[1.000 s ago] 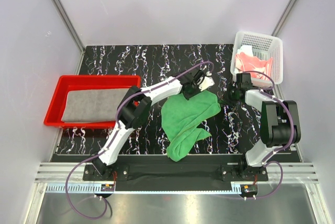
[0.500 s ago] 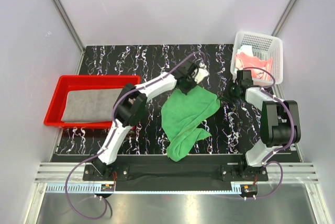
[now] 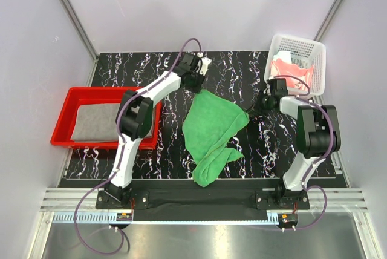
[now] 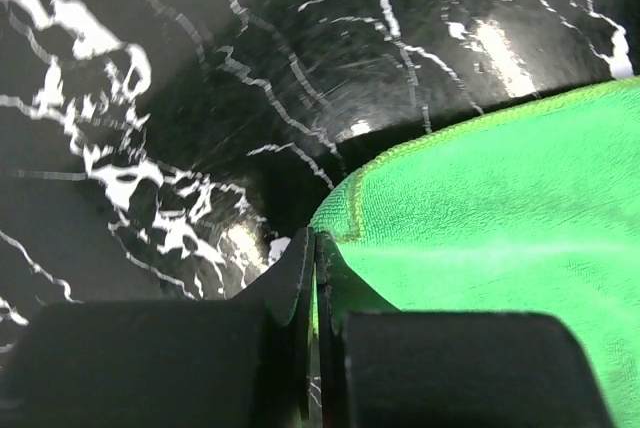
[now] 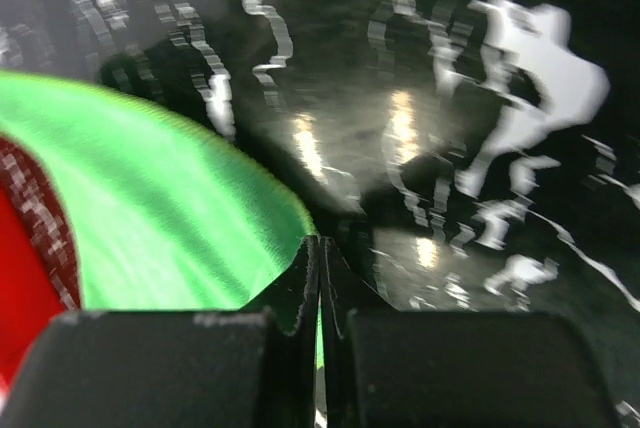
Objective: Fold and stack the towels
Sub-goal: Flatten out the crumpled towel
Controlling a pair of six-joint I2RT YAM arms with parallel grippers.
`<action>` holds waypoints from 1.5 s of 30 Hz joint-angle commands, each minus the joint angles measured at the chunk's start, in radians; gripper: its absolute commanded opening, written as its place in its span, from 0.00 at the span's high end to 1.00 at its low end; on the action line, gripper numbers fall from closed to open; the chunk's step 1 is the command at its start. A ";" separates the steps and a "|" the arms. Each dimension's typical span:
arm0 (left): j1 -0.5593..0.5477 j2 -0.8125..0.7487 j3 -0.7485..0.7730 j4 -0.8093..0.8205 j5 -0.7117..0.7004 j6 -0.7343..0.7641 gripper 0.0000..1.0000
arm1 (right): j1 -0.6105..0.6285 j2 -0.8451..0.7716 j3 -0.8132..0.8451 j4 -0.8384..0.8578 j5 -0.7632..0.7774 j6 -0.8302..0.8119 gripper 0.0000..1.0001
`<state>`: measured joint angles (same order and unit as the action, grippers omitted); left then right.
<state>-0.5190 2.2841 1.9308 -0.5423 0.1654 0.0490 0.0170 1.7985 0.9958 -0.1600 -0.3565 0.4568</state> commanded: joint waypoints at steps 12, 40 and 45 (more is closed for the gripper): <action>0.020 -0.034 -0.044 -0.045 0.023 -0.141 1.00 | 0.001 0.101 0.150 0.016 -0.127 -0.145 0.61; 0.031 0.035 0.069 -0.070 0.172 -0.023 0.81 | 0.049 0.079 0.113 -0.181 0.019 -0.208 0.92; 0.034 0.060 0.112 -0.099 0.146 0.034 0.58 | 0.052 0.068 0.110 -0.177 0.045 -0.204 1.00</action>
<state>-0.4934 2.3283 1.9781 -0.6384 0.2893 0.0288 0.0505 1.8915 1.1252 -0.2661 -0.3347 0.2546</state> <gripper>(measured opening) 0.393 0.010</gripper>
